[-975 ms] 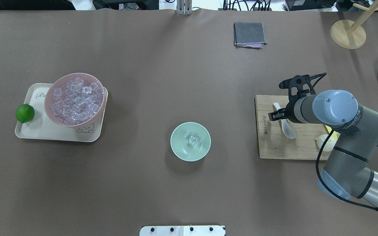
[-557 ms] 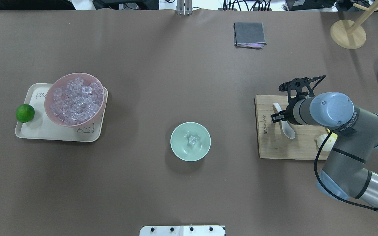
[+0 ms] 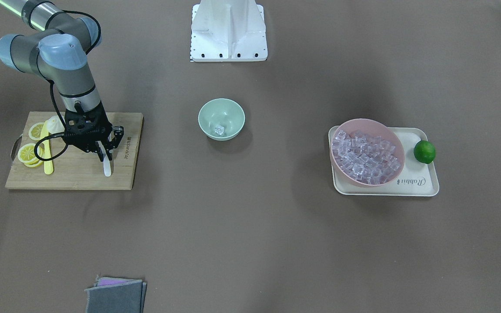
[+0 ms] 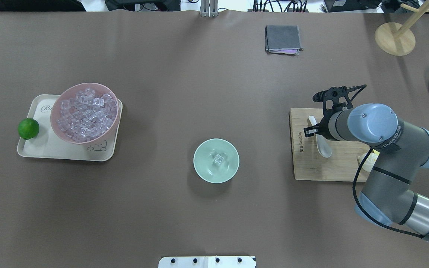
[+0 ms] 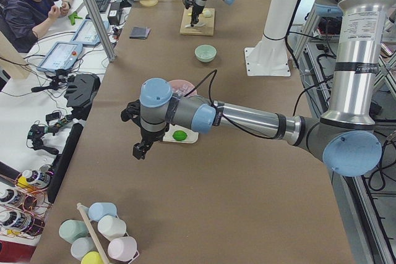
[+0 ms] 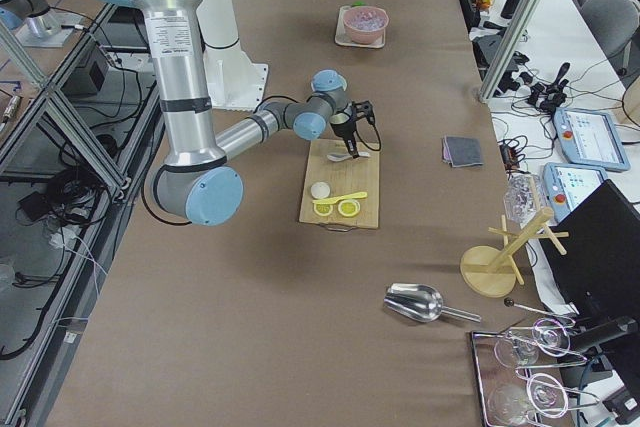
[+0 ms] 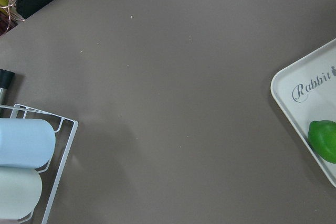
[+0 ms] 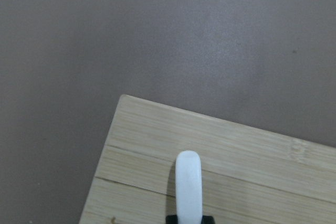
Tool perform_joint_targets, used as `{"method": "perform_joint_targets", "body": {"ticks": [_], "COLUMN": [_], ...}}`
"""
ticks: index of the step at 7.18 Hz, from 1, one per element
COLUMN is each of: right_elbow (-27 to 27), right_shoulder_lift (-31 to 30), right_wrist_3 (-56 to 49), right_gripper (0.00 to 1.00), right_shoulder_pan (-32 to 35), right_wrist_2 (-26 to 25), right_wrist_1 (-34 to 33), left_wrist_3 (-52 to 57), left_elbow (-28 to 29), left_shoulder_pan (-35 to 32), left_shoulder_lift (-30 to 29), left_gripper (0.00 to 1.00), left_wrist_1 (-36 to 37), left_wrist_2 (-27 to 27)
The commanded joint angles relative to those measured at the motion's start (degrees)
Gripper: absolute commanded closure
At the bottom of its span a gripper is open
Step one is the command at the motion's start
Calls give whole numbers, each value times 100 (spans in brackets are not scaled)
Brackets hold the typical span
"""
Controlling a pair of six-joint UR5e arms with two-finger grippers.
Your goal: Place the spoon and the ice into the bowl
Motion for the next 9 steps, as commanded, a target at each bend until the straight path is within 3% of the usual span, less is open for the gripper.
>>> {"method": "perform_joint_targets", "body": {"ticks": [1, 3, 5, 9], "right_elbow": [269, 377, 438, 281], "right_shoulder_lift": [68, 427, 1337, 2651], "right_wrist_3": [151, 805, 2542, 4927], "right_gripper": [100, 100, 100, 100], "right_shoulder_pan": [-3, -56, -301, -1573], "right_wrist_2": [27, 45, -34, -1637], "right_wrist_1": [-45, -106, -1172, -2811], "left_wrist_3": [-20, -20, -20, -20], "left_elbow": [3, 12, 12, 12], "left_shoulder_pan": [6, 6, 6, 6], "left_shoulder_lift": [-7, -7, 1, -7], "left_gripper": [2, 2, 2, 2], "left_wrist_1": [0, 0, -9, -9], "left_wrist_2": [0, 0, 0, 0]}}
